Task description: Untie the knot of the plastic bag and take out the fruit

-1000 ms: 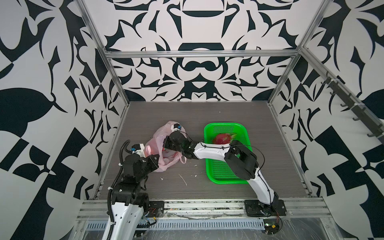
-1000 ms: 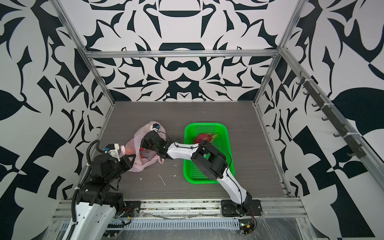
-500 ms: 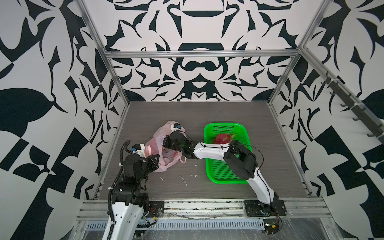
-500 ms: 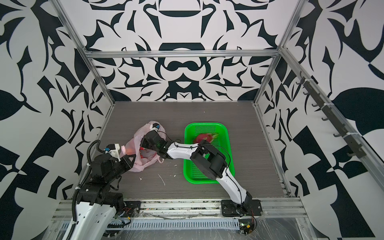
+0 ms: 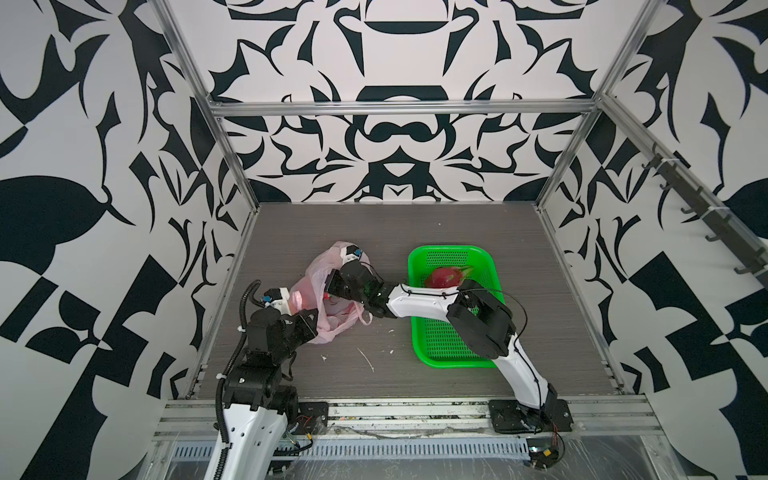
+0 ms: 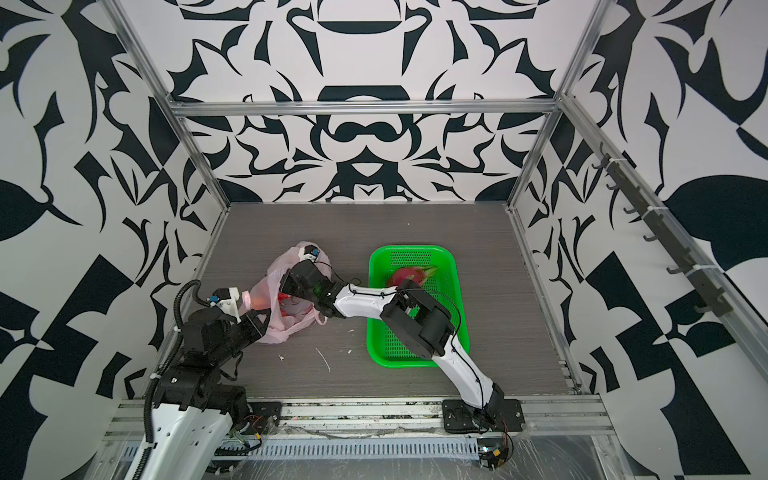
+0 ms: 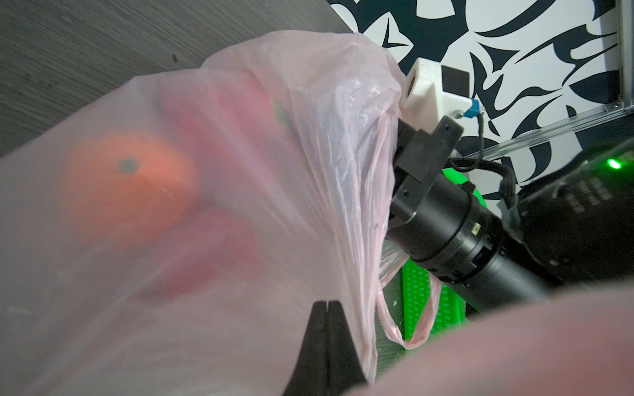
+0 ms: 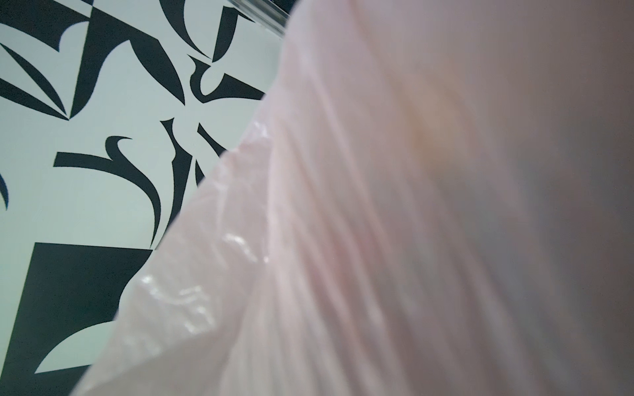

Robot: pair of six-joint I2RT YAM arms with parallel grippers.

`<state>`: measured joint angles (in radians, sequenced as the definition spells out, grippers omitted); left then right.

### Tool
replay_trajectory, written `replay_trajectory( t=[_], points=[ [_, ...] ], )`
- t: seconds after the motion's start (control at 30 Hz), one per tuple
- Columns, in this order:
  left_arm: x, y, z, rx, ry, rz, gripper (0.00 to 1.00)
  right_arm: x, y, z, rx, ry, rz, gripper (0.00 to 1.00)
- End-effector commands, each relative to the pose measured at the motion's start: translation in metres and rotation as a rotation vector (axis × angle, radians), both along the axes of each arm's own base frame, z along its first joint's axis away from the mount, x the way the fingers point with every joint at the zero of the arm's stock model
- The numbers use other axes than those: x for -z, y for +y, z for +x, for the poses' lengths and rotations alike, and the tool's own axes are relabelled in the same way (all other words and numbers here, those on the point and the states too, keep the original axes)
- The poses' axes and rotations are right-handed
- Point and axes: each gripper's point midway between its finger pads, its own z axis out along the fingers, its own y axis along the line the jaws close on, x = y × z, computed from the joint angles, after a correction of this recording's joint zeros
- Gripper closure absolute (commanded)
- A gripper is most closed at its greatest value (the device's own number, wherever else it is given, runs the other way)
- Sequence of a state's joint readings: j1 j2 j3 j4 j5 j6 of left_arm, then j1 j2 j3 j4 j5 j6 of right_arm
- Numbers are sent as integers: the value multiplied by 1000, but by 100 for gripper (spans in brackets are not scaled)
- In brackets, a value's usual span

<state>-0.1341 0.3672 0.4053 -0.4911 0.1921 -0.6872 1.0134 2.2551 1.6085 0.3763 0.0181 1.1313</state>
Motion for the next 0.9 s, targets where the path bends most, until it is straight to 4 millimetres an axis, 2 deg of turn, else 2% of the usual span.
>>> replay_trajectory(
  t=[0.0,0.5,0.87],
  points=[
    [1,4,-1,-26,1,7,100,-16,-2,8,14,-30,41,96],
    [7,14,-1,-88,12,14,100,-34,-10,2,-10,-44,70,100],
    [14,18,4,-113,17,24,100,-58,-19,-13,-46,-54,95,100]
  ],
)
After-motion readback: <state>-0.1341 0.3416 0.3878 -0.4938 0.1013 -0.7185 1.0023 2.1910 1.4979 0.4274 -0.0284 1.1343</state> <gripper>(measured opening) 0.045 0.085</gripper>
